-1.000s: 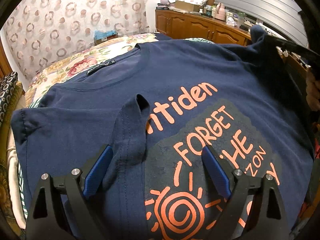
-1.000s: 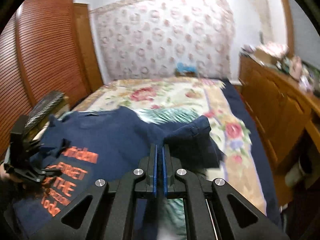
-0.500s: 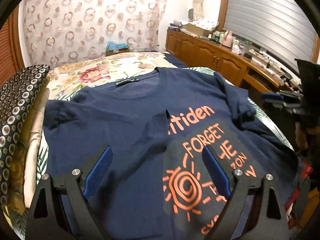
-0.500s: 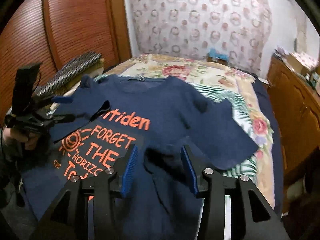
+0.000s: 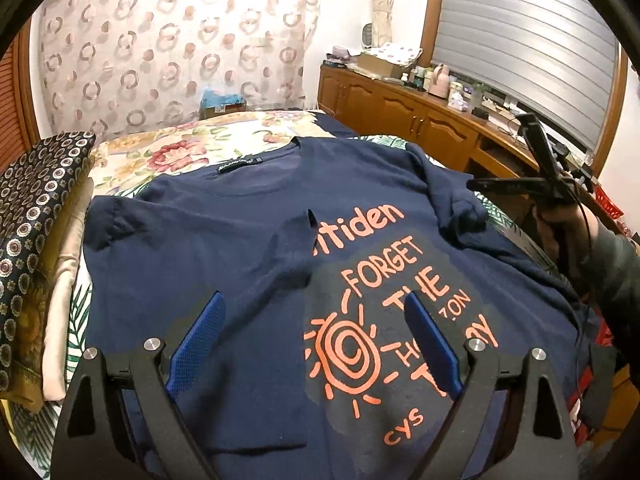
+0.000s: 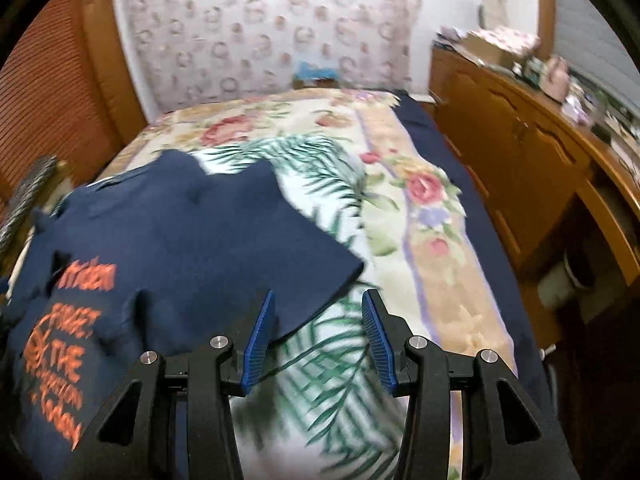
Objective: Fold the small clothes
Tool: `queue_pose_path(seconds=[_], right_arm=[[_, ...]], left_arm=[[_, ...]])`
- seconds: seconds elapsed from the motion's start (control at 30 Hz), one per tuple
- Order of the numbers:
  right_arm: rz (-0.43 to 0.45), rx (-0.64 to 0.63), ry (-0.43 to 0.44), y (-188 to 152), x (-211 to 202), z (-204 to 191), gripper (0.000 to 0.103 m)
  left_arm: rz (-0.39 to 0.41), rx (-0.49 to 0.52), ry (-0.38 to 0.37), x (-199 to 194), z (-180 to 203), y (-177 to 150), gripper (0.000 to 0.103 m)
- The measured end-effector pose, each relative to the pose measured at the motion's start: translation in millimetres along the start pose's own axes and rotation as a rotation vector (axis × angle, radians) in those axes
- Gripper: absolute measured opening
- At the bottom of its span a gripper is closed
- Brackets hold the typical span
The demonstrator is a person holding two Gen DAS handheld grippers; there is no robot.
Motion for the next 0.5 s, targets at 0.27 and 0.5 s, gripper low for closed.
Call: queue_pose_path(seconds=[0.27, 0.5], right_arm=[[0.025, -0.029, -0.011, 21.4, 3.5, 9.0, 0.007], [0.119, -0.115, 0.05, 16.9, -32.6, -7.6, 0.002]], left_arm=[[0.001, -0.018, 0.007, -0.2, -6.0, -4.5, 0.091], [0.015, -0.029, 0.026, -8.9, -12.1, -8.1, 0.091]])
Point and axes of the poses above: each gripper's, at about its wrist camera, not at the fingertips, and x roughly the way its jaws point, z to its right, y to its top, the point moved 1 cm from there along x, roughly the way its jaws point, and after that the axes turned 9 degrees about -y, right-handed, at the moved point
